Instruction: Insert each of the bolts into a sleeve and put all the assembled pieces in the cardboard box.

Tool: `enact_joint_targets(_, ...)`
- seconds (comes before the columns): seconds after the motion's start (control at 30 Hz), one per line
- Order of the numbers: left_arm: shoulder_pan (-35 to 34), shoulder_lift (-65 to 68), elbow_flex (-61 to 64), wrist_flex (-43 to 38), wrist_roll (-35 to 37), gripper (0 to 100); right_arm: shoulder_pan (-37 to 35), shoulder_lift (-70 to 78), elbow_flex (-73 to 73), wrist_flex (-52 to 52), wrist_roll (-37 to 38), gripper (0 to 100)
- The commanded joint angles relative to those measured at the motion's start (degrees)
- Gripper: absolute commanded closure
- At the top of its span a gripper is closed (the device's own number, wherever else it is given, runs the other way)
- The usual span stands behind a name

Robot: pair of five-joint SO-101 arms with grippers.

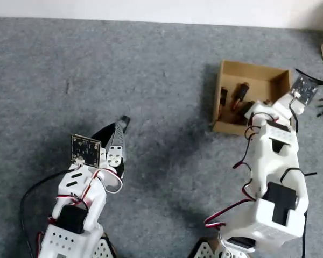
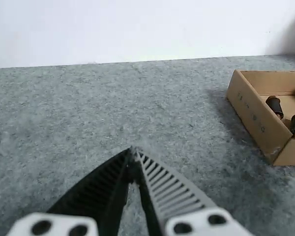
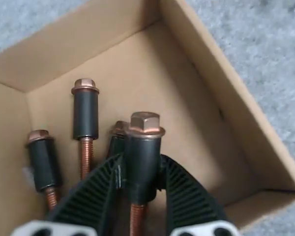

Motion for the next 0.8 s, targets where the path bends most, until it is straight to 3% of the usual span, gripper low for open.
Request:
enact_joint_targets(0.0, 0.7, 0.0, 1.3, 0.1, -0.4, 99, -0.5, -0.8, -3.6, -1.4, -0.7, 91.6)
enact_joint_targets(0.13, 0.7, 0.0, 1.3, 0.1, -0.4, 99, -2.2, -1.0, -3.6, -1.3, -0.6, 83.1)
enact_joint_targets(0.3, 0.7, 0.0, 1.3, 0.1, -0.4, 99, -5.7, -1.9, -3.6, 4.2, 6.0, 82.9)
enact_joint_targets(0.43, 0.7, 0.0, 1.3, 0.1, -0.4, 99, -10.7, -11.0, -3.0, 10.5, 8.4, 82.9)
enact_joint_targets(0.53, 0.6, 0.0, 1.3, 0.1, -0.4, 99, -16.6, -20.4, 2.9, 12.7, 8.6, 82.9)
enact_joint_targets(0.77, 0.4, -0.5, 1.3, 0.4, -0.4, 99, -37.6, -35.2, 14.9, 12.8, 8.4, 82.9)
